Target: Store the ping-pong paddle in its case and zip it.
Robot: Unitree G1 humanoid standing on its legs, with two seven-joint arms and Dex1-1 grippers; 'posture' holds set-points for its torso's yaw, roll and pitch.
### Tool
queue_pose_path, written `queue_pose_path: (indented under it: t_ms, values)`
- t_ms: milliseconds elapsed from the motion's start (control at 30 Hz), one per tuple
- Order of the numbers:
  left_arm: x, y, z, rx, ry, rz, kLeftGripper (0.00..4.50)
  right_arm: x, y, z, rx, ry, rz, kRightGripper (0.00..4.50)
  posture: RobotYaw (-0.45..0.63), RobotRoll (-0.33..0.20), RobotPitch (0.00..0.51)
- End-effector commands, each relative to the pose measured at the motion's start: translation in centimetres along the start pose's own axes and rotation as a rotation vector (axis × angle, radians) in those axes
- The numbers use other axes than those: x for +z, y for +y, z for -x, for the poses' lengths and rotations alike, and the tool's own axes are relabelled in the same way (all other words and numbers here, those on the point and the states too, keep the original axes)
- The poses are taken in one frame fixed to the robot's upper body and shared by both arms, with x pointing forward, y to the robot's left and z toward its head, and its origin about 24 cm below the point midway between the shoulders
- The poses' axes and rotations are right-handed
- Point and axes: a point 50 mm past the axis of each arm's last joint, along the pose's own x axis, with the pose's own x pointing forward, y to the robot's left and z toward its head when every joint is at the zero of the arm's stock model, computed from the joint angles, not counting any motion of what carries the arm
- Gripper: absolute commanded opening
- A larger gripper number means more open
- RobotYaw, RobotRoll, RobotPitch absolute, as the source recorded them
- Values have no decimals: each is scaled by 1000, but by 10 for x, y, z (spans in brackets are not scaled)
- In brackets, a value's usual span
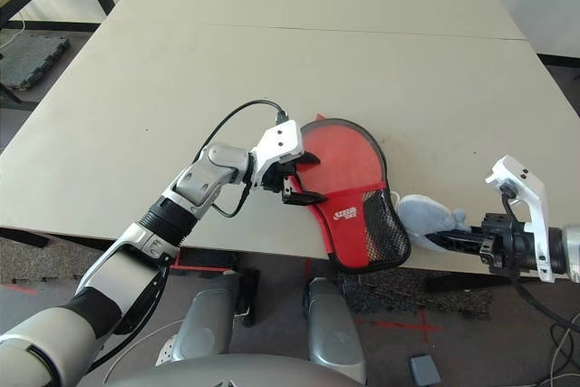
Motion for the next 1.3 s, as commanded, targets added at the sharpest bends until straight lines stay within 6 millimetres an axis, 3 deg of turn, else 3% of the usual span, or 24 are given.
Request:
queue_pose_path:
  t_ms: [33,300,433,833,1033,1200,1300]
  values:
    - [-32,-9,-7,-31,129,91,4500,-15,3,3,37,86,-51,34,-106,0,191]
    - [-31,-9,-9,-32,125,88,4500,-31,2,20,2,192,-88,32,-102,0,194]
    - [-31,-7,-7,-25,121,89,4500,-29,1,26,-21,169,-107,16,-101,0,189]
    - [-24,-6,19,2,53,85,4500,15,-1,68,-109,-157,-110,4405,-97,0,164]
    - [-1,-5,63,72,-87,162,4500,50,-19,87,-214,-495,-58,4459,-70,0,155]
    - [17,8,101,273,-215,203,4500,69,-46,64,-372,-706,3,4459,-40,0,147]
    - [18,22,124,463,-292,209,4500,76,-56,43,-425,-773,16,4459,-9,0,143]
